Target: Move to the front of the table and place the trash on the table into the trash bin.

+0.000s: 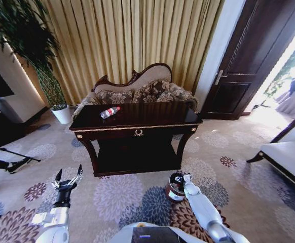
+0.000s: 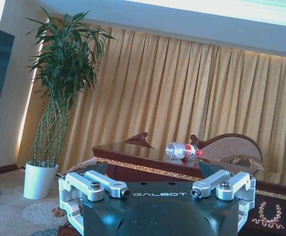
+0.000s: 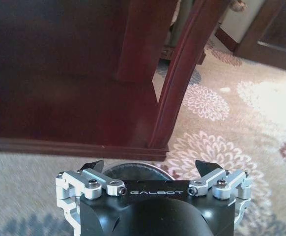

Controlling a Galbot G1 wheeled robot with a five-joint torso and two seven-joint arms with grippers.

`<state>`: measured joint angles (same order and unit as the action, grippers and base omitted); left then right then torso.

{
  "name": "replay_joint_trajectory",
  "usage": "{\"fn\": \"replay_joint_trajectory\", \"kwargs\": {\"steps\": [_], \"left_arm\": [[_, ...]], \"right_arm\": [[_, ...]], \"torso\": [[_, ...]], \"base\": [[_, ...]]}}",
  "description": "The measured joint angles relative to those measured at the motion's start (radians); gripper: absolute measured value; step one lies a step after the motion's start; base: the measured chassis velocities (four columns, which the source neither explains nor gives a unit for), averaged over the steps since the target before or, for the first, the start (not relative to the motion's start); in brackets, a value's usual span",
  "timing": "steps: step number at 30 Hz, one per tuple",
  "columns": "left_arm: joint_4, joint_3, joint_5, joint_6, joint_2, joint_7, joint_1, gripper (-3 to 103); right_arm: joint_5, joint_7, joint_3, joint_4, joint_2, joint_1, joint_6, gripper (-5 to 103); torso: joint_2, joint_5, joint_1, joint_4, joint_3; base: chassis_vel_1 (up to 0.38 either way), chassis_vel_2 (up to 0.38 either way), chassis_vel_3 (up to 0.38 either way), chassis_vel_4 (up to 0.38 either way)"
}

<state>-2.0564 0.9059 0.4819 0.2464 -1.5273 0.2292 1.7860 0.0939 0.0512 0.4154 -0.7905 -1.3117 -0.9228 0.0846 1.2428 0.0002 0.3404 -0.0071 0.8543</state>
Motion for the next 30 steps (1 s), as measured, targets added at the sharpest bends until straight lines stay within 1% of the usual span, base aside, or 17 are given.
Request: {"fn": "replay_joint_trajectory", "kwargs": {"steps": [2, 3, 6, 8, 10, 12, 13, 15, 16, 18, 19, 21, 22, 24, 25, 27, 30], "left_arm": [[0.0, -0.001, -0.002, 0.0, -0.003, 0.002, 0.001, 100], [0.0, -0.001, -0.002, 0.0, -0.003, 0.002, 0.001, 100], [0.0, -0.001, -0.003, 0.0, -0.005, 0.002, 0.002, 100], [0.0, -0.001, -0.004, 0.0, -0.005, 0.003, 0.003, 100], [0.0, 0.0, -0.004, 0.0, -0.004, 0.003, 0.003, 100], [0.001, 0.001, -0.004, 0.0, -0.003, 0.003, 0.002, 100], [0.001, 0.001, -0.004, 0.0, -0.003, 0.003, 0.002, 100], [0.003, 0.001, -0.004, 0.0, -0.003, 0.003, 0.0, 100], [0.003, 0.001, -0.004, 0.0, -0.003, 0.003, 0.0, 100], [0.002, 0.001, -0.004, 0.0, -0.003, 0.002, -0.002, 100], [0.002, 0.001, -0.004, 0.0, -0.003, 0.002, -0.002, 100], [-0.006, 0.006, -0.003, -0.001, 0.0, 0.001, -0.002, 100], [-0.006, 0.006, -0.003, -0.001, 0.0, 0.001, -0.002, 100], [-0.016, 0.013, 0.0, -0.003, 0.006, -0.005, -0.003, 100], [-0.016, 0.013, 0.0, -0.003, 0.006, -0.005, -0.003, 100], [-0.019, 0.021, 0.002, -0.01, 0.016, -0.017, -0.009, 100], [-0.027, 0.029, 0.007, -0.025, 0.028, -0.03, -0.014, 100]], "right_arm": [[0.07, 0.0, 0.015, -0.068, 0.0, -0.012, 0.027, 100], [0.07, 0.0, 0.015, -0.068, 0.0, -0.012, 0.027, 100], [0.128, 0.0, 0.052, -0.156, -0.005, -0.025, 0.067, 100], [0.17, -0.008, 0.132, -0.302, -0.017, -0.034, 0.122, 100], [0.177, -0.012, 0.152, -0.346, -0.019, -0.037, 0.133, 100], [0.195, -0.023, 0.19, -0.447, -0.019, -0.042, 0.159, 100], [0.195, -0.023, 0.19, -0.447, -0.019, -0.042, 0.159, 100], [0.198, -0.033, 0.212, -0.555, -0.016, -0.052, 0.168, 100], [0.198, -0.033, 0.212, -0.555, -0.016, -0.052, 0.168, 100], [0.203, -0.037, 0.226, -0.667, -0.011, -0.058, 0.168, 100], [0.203, -0.037, 0.226, -0.667, -0.011, -0.058, 0.168, 100], [0.234, -0.037, 0.235, -0.795, -0.004, -0.064, 0.179, 100], [0.234, -0.037, 0.235, -0.795, -0.004, -0.064, 0.179, 100], [0.291, -0.037, 0.232, -0.914, 0.004, -0.086, 0.196, 100], [0.291, -0.037, 0.232, -0.914, 0.004, -0.086, 0.196, 100], [0.346, -0.037, 0.219, -1.009, 0.005, -0.115, 0.212, 100], [0.369, -0.036, 0.207, -1.074, 0.001, -0.145, 0.218, 100]], "torso": [[0.0, 0.0001, 0.0, 0.0001, 0.0], [0.0, 0.0001, 0.0, 0.0001, 0.0], [0.0, 0.0001, 0.0, -0.0001, 0.0], [0.0, -0.0002, 0.0, 0.0004, 0.0], [0.0, -0.0002, 0.0, 0.0003, 0.0], [0.0, -0.0003, 0.0, 0.0, 0.0], [0.0, -0.0003, 0.0, 0.0, 0.0], [0.0, 0.0002, 0.0, -0.0001, 0.0], [0.0, 0.0002, 0.0, -0.0001, 0.0], [0.0, 0.0, 0.0, 0.0, 0.0], [0.0, 0.0, 0.0, 0.0, 0.0], [0.0, -0.0003, 0.0, 0.0002, 0.0], [0.0, -0.0003, 0.0, 0.0002, 0.0], [0.0, -0.0003, 0.0, 0.0002, 0.0], [0.0, -0.0003, 0.0, 0.0002, 0.0], [0.0, -0.0002, 0.0, 0.0, 0.0], [0.0, -0.0001, 0.0, 0.0001, 0.0]], "base": [[0.0, 0.0, 0.0, 0.0], [0.0, 0.0, 0.0, 0.0], [0.0, 0.0, 0.0, 0.0], [0.0, 0.0, 0.0, 0.0], [0.0, 0.0, 0.0, 0.0], [0.0, 0.0, 0.0, 0.0], [0.0, 0.0, 0.0, 0.0], [0.0, 0.0, 0.0, 0.0], [0.0, 0.0, 0.0, 0.0], [0.0, 0.0, 0.0, 0.0], [0.0, 0.0, 0.0, 0.0], [0.0, 0.0, 0.0, 0.0], [0.0, 0.0, 0.0, 0.0], [0.0, 0.0, 0.0, 0.0], [0.0, 0.0, 0.0, 0.0], [0.0, 0.0, 0.0, 0.0], [0.0, 0.0, 0.0, 0.0]]}}
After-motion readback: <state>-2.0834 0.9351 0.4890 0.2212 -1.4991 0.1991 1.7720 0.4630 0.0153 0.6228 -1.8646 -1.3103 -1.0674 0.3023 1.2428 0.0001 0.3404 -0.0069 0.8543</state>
